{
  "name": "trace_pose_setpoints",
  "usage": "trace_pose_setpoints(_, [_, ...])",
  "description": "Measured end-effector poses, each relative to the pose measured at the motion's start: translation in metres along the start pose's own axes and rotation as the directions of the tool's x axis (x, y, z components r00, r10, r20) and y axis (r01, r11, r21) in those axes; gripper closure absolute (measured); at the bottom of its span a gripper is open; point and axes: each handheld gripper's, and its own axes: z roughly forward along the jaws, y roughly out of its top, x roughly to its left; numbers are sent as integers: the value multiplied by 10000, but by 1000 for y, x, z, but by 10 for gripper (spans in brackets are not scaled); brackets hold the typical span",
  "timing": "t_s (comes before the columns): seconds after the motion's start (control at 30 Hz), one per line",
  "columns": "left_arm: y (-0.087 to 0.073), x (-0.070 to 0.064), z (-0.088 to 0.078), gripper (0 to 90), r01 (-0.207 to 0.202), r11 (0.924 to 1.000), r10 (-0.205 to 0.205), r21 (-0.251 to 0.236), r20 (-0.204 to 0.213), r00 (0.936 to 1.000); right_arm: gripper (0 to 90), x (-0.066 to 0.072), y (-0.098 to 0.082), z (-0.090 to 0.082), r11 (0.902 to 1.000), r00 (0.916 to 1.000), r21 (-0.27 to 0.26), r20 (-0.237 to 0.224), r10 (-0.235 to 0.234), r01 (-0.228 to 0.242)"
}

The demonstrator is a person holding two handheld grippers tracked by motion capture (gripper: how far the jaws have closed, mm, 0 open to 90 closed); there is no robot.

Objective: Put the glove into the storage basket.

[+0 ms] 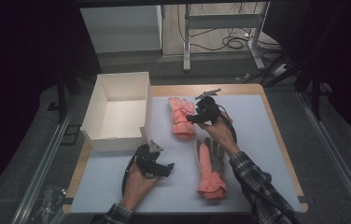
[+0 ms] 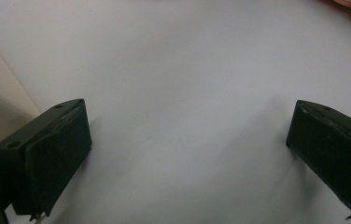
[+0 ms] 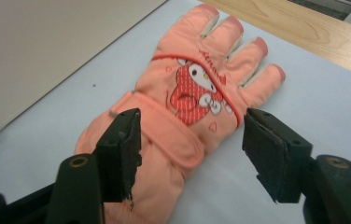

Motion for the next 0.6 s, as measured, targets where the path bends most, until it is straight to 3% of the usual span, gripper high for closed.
trace_pose_setpoints(0.27, [0,0,0,2,-1,10000,1,5,0,10000,408,4,18,26,9999,9998,104,206,-77,74])
trace_pose_setpoints(0.47, [0,0,0,2,22,10000,-22,-15,7,10000,295,1,23,52,9980,9985,599,509,185,-215])
trace_pose_setpoints(0.6, [0,0,0,2,30,10000,-30,-22,6,10000,289,-1,20,62,9958,9981,909,606,61,-116])
